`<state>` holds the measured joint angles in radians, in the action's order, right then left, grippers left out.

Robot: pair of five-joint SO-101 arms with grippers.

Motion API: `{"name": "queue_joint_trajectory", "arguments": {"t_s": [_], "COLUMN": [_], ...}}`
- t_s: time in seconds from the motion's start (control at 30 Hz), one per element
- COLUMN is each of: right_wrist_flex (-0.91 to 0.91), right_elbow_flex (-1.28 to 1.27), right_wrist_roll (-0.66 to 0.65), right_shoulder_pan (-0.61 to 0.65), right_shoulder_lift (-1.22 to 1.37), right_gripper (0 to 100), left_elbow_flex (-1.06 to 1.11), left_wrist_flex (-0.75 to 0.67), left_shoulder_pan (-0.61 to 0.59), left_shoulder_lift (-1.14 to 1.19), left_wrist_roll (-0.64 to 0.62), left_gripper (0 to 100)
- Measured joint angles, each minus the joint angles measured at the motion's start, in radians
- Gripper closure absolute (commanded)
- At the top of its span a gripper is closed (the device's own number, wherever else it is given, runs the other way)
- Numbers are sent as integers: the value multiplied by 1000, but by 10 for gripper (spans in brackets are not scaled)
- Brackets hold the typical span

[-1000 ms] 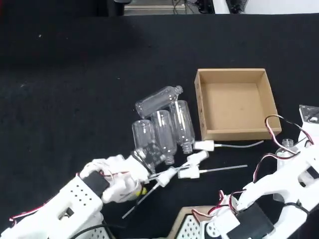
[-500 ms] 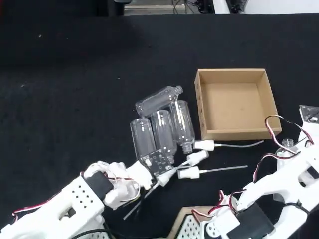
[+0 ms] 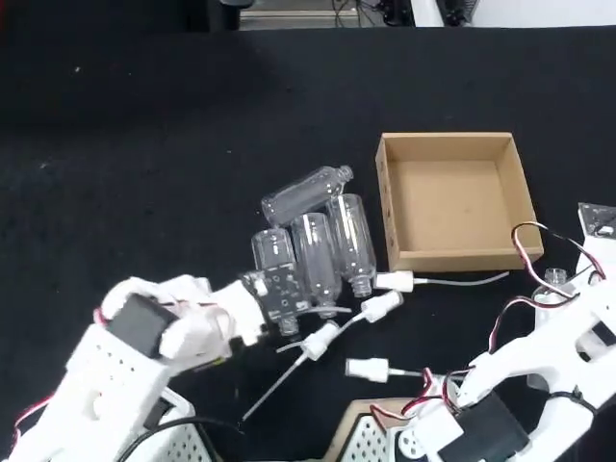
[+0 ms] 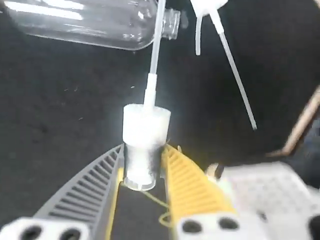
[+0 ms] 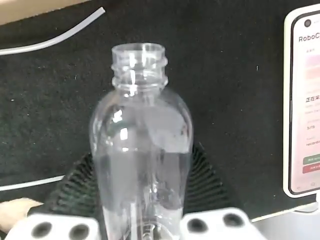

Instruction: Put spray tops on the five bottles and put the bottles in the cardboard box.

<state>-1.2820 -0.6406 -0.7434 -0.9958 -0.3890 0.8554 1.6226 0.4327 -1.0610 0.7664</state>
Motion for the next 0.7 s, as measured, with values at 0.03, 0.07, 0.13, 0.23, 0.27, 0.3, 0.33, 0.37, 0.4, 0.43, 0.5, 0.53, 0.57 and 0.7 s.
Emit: {"name": "queue_joint_trajectory", "arguments": {"t_s": [0.03,0.07,0.13,0.23,0.27,0.3,0.33,0.37,0.4,0.43,0.5,0.53,0.57,0.7], "right_wrist_flex": [0,-3,-38,-112,-143,-172,-201,-226,-249,-269,-299,-313,-324,-336], "right_elbow_flex": [0,0,0,21,37,54,72,87,103,115,137,143,150,190], "right_wrist_roll": [0,0,0,0,0,0,9,23,43,63,103,127,158,325], "right_shoulder_pan": [2,9,29,86,107,126,147,170,195,219,281,324,374,647], "right_shoulder_lift": [0,0,0,0,-8,-23,-43,-68,-98,-133,-213,-256,-305,-453], "right_gripper": [984,984,986,987,987,987,987,987,987,987,987,987,987,987], "left_elbow_flex": [-49,-92,-160,-212,-216,-216,-216,-209,-193,-169,-94,-49,-3,141], "left_wrist_flex": [40,71,106,118,118,114,91,61,23,-26,-127,-180,-226,-373], "left_shoulder_pan": [-11,-29,-72,-180,-224,-272,-322,-381,-443,-506,-635,-697,-755,-945], "left_shoulder_lift": [2,5,6,6,6,6,6,6,6,6,6,6,6,8], "left_wrist_roll": [23,46,81,121,135,144,152,155,157,157,157,157,157,115], "left_gripper": [971,971,971,971,971,971,971,971,971,971,971,971,971,971]}}
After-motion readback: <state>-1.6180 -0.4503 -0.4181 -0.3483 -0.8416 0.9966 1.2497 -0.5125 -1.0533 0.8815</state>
